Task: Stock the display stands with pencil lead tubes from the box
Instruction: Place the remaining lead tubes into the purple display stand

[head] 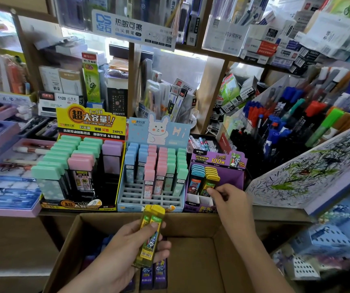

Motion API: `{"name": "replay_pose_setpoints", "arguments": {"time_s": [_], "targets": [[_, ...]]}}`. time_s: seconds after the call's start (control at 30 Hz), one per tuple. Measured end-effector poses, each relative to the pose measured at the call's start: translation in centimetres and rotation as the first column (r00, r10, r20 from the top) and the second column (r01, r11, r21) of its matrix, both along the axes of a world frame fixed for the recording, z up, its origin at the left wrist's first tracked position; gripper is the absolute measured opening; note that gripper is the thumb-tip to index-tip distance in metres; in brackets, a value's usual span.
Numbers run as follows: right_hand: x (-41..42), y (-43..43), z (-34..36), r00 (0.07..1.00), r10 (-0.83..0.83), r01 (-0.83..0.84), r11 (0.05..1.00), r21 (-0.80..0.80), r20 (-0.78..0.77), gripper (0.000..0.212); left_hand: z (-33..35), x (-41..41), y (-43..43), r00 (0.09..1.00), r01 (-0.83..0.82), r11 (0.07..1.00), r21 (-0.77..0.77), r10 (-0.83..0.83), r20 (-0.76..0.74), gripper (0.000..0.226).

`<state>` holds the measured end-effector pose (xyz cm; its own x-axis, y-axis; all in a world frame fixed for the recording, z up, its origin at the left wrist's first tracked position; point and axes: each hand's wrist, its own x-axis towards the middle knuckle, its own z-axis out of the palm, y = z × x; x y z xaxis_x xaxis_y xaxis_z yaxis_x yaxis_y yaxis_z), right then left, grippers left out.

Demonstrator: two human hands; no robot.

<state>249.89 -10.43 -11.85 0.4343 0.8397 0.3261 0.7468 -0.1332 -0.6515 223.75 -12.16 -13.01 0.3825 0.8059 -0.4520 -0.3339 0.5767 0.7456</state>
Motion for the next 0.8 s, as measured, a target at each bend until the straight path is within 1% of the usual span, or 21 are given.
{"name": "replay_pose_setpoints", "arguments": {"time_s": [0.1,0.2,0.27,0.43,0.5,0.57,0.63,0.7,0.8], "targets": [[-0.3,-0.6,0.9,0.999,-0.005,0.007,0.998,0.055,-0.045,0.01,0.0,0.0,-0.1,1.0,0.001,1.0,0.009,-0.001,0.004,0.022],[-1.0,-1.7,1.7,0.999,-0.007,0.013,0.992,0.129,-0.054,0.018,-0.1,0.0,-0.1,1.0,-0.006,0.999,0.033,0.006,-0.006,0.023],[-1.7,-2.6,1.9,0.994,0.025,-0.009,0.989,0.149,-0.103,0.017,-0.2,0.0,-0.2,1.0,-0.01,0.998,0.055,0.011,-0.016,0.027],[-3.3,-3.9,1.5,0.973,0.115,-0.092,0.988,0.122,-0.202,0.011,0.0,0.1,-0.4,0.999,0.006,0.995,0.098,-0.002,-0.04,0.032],[-4.0,-4.1,1.3,0.948,0.173,-0.167,0.985,0.046,-0.267,0.014,0.1,0.1,-0.5,0.999,0.007,0.994,0.113,-0.001,-0.052,0.031],[-4.7,-4.4,1.2,0.905,0.217,-0.261,0.963,-0.074,-0.366,0.021,0.1,0.1,-0.5,0.998,0.015,0.991,0.13,-0.006,-0.07,0.028],[-5.7,-4.7,1.1,0.81,0.251,-0.382,0.911,-0.153,-0.529,0.023,0.1,0.1,-0.5,0.996,0.027,0.988,0.153,-0.015,-0.082,0.026],[-6.6,-4.9,0.9,0.702,0.253,-0.48,0.859,-0.179,-0.665,0.025,0.3,0.0,-0.5,0.995,0.051,0.981,0.188,-0.035,-0.09,0.023],[-7.6,-4.9,0.5,0.637,0.261,-0.534,0.828,-0.171,-0.726,0.018,0.5,0.1,-0.7,0.993,0.089,0.971,0.224,-0.068,-0.098,0.022]]}}
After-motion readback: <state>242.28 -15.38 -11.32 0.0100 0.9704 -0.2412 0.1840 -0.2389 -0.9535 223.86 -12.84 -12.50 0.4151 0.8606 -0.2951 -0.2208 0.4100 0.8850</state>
